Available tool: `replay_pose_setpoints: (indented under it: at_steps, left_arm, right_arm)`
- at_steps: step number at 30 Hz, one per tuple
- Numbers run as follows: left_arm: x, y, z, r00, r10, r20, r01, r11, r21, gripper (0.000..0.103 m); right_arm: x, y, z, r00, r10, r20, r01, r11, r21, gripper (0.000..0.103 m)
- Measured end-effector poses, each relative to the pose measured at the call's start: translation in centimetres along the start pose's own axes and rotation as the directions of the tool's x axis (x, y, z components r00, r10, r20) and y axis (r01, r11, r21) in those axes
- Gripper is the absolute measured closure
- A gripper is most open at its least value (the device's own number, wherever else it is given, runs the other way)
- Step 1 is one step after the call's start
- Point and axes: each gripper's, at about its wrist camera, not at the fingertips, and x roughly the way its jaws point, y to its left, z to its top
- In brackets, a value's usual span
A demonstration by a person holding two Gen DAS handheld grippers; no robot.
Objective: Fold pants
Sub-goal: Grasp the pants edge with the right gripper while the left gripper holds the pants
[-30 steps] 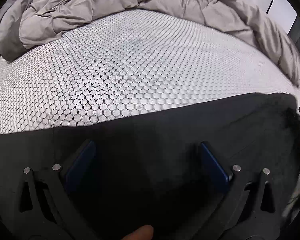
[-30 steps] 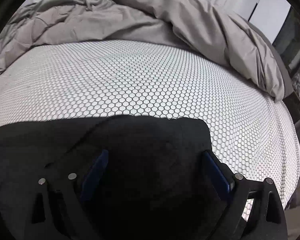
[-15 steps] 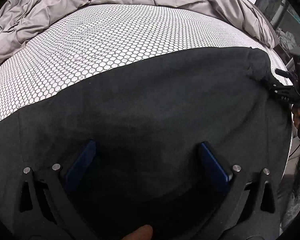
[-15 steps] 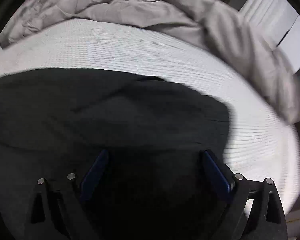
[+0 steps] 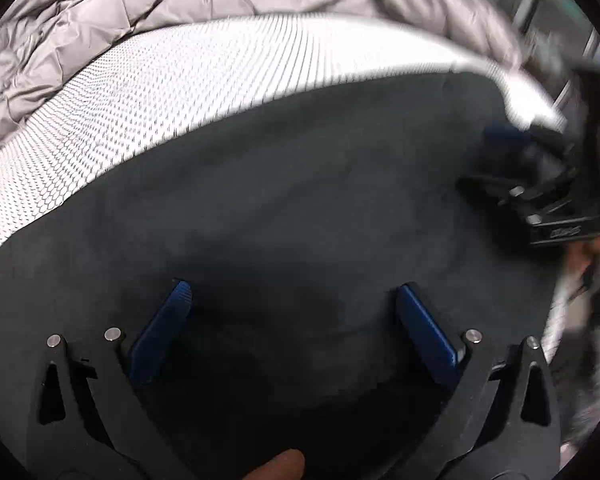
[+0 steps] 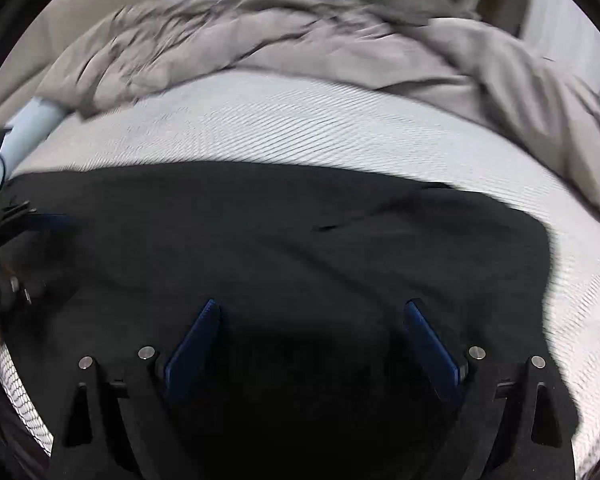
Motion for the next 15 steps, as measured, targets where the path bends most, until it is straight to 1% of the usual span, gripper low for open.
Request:
replay_pose_setpoints:
  at_steps: [2, 3, 5, 6, 7, 8, 9, 10, 11, 13, 14, 15]
  left_arm:
    - [-0.1, 0.1, -0.2, 1.0, -0.01, 0.01, 0.01, 1.0, 0.006, 0.001]
    - [-0.2, 0.2, -0.3, 1.0, -0.012, 0.011, 0.012, 1.0, 0.002, 0.001]
    - [-0.3, 0.6, -0.5, 1.0, -0.019, 0.017, 0.019, 1.0, -0.012, 0.001]
    - [-0.3, 0.8, -0.7, 1.0, -0.021, 0.018, 0.021, 1.0, -0.015, 0.001]
    - [-0.3, 0.9, -0.8, 1.0, -0.02, 0.02, 0.02, 1.0, -0.015, 0.001]
    - [-0.1, 1.3, -0.8, 1.0, -0.019, 0.02, 0.019, 1.0, -0.013, 0.001]
    - [-0.1, 1.3, -0.8, 1.0, -0.016, 0.02, 0.016, 1.0, -0.012, 0.001]
    - [0.0, 1.5, -0.9, 1.0, -0.012, 0.02, 0.012, 1.0, -0.012, 0.001]
    - [0.0, 1.5, -0.8, 1.0, -0.008, 0.019, 0.008, 1.0, -0.012, 0.001]
    - [0.2, 1.9, -0.6, 1.0, -0.002, 0.019, 0.002, 1.0, -0.015, 0.001]
    - [0.0, 1.9, -0.6, 1.0, 0.006, 0.02, -0.005, 1.0, -0.02, 0.001]
    - [-0.2, 1.9, -0.5, 1.0, 0.012, 0.022, -0.011, 1.0, -0.022, 0.001]
  right_arm:
    - [0.4, 0.0, -0.6, 0.999, -0.03, -0.025, 0.029, 0.999, -0.04, 0.009]
    - [0.2, -0.9, -1.0, 0.998, -0.052, -0.028, 0.051, 0.998, -0.036, 0.009]
    - [-0.7, -4.3, -2.2, 0.988, -0.151, -0.035, 0.152, 0.988, 0.016, 0.009]
    - [-1.3, -5.8, -2.9, 0.99, -0.138, -0.025, 0.139, 0.989, 0.051, 0.019]
    - [-1.9, -7.4, -3.7, 0.998, -0.057, -0.018, 0.059, 0.993, 0.105, 0.023]
    - [-2.3, -8.0, -4.1, 0.999, -0.039, -0.015, 0.041, 0.992, 0.119, 0.032]
    - [-2.9, -8.1, -4.5, 0.999, -0.04, -0.005, 0.041, 0.993, 0.115, 0.035]
    - [-3.3, -7.9, -4.7, 0.999, -0.046, -0.004, 0.046, 0.993, 0.105, 0.035]
    - [-3.8, -7.5, -4.9, 0.998, -0.07, -0.002, 0.07, 0.994, 0.087, 0.035]
    - [-4.7, -6.8, -5.1, 0.992, -0.128, 0.013, 0.128, 0.991, 0.047, 0.027]
    - [-5.5, -6.3, -5.3, 0.987, -0.155, 0.032, 0.154, 0.988, 0.03, 0.024]
    - [-6.2, -6.3, -5.6, 0.986, -0.154, 0.06, 0.152, 0.988, 0.027, 0.024]
